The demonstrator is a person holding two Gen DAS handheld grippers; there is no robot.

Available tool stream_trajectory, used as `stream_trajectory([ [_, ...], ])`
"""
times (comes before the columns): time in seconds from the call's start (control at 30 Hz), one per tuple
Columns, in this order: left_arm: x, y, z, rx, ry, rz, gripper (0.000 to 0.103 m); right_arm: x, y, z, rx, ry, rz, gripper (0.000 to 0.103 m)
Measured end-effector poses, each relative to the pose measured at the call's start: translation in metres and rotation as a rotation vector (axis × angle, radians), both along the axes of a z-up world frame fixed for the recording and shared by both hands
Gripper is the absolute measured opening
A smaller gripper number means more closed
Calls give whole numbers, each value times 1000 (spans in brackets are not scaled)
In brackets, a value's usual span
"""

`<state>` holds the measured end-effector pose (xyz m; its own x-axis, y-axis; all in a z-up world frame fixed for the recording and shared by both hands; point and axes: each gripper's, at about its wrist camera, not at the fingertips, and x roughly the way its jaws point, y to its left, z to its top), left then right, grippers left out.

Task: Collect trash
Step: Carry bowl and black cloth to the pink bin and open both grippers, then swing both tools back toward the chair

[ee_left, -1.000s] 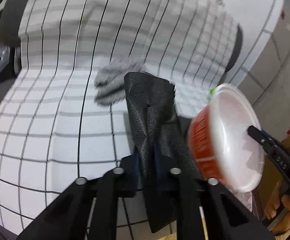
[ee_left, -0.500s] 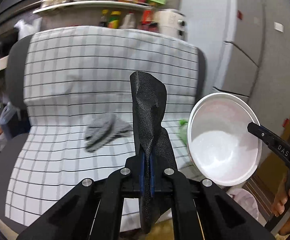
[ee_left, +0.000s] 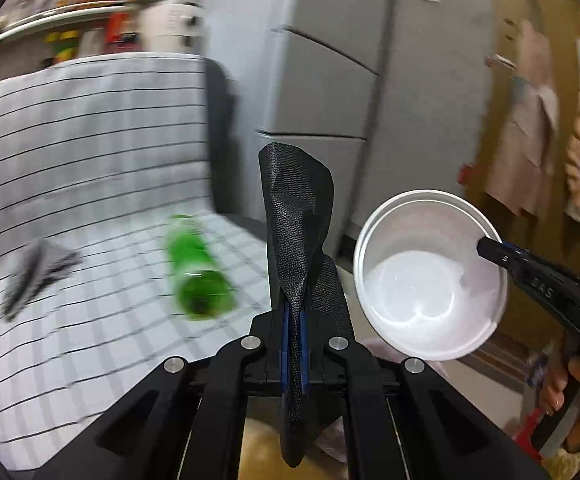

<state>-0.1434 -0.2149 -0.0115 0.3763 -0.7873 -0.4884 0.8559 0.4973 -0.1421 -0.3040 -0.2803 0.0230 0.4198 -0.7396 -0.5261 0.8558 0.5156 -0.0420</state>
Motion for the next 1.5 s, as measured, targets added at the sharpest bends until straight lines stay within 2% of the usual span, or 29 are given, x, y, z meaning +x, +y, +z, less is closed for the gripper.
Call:
stream_trajectory([
  [0.13,-29,-34,-13,-2,-22,-131,4,-37,-18,-13,33,13,-99,6],
  [0.23,-39,-58,-25,6,3,-191,4,-58,-27,-23,52,0,-164,6],
  [0.47,-47,-109,-46,44,69,-261,4,-106,-41,-59,114,24,-299,6],
  [0.63,-56,-136,-58,84,84,-304,6,-122,-57,-89,175,57,-360,6],
  [0.8,-57,-160,-71,126,107,-318,18,-118,-81,-116,230,99,-376,6],
  [0.87,-54,-161,-72,125,113,-313,30,-116,-87,-125,271,113,-371,12],
  [0.9,-53,-160,-71,120,114,-311,33,-115,-87,-126,278,108,-367,24],
  [0.93,-52,-157,-69,110,113,-306,38,-115,-86,-126,271,107,-368,32],
  [0.97,-50,-155,-67,103,111,-300,39,-115,-86,-123,261,107,-370,33],
  [1.13,-38,-140,-57,71,121,-264,39,-113,-79,-104,213,85,-368,33],
  [1.27,-29,-122,-46,58,110,-225,39,-105,-65,-81,135,76,-350,33],
  [1.5,-10,-67,-24,34,60,-102,39,-69,-34,-40,26,38,-221,35],
])
